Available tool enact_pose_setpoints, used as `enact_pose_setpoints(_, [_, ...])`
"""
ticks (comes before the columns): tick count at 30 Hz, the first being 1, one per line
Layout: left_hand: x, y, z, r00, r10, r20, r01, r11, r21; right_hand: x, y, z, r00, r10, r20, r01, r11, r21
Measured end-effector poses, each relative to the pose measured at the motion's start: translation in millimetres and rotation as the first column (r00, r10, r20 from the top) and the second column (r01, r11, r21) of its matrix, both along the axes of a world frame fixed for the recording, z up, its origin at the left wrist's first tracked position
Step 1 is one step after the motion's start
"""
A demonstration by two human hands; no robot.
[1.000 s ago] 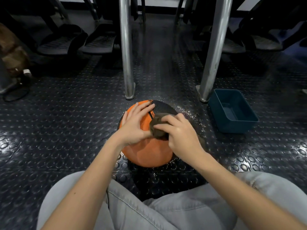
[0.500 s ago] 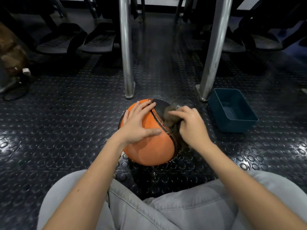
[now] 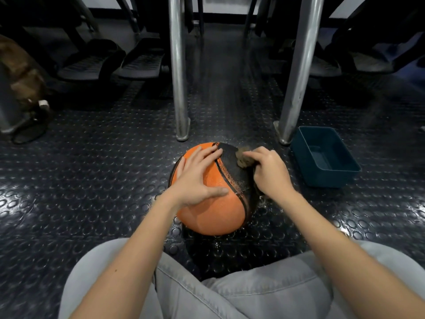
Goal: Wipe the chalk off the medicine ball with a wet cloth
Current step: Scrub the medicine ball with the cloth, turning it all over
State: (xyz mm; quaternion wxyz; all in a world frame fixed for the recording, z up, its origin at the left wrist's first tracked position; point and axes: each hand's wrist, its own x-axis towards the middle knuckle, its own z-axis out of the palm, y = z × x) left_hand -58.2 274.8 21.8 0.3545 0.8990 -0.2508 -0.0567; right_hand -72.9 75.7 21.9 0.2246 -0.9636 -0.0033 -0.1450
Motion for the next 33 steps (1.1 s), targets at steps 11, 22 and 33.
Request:
enact_pose_setpoints(11, [-2.6, 3.1, -0.3, 1.000, -0.023, -0.017, 0.023, 1.000, -0.004, 4.5, 0.4, 1.2, 1.000, 0.021, 0.020, -0.022, 0.999, 0.042])
enact_pose_setpoints(22, [2.4, -34.6, 10.4, 0.998, -0.062, 0.006, 0.060, 0.983, 0.176, 2.2, -16.8, 1.1, 0.999, -0.034, 0.018, 0.032, 0.994, 0.107])
enact_pose_setpoints(33, [6.8, -36.6, 12.5, 0.997, -0.082, 0.011, 0.079, 0.984, 0.158, 2.9, -25.3, -4.6, 0.996, -0.081, -0.047, 0.087, 0.988, 0.130])
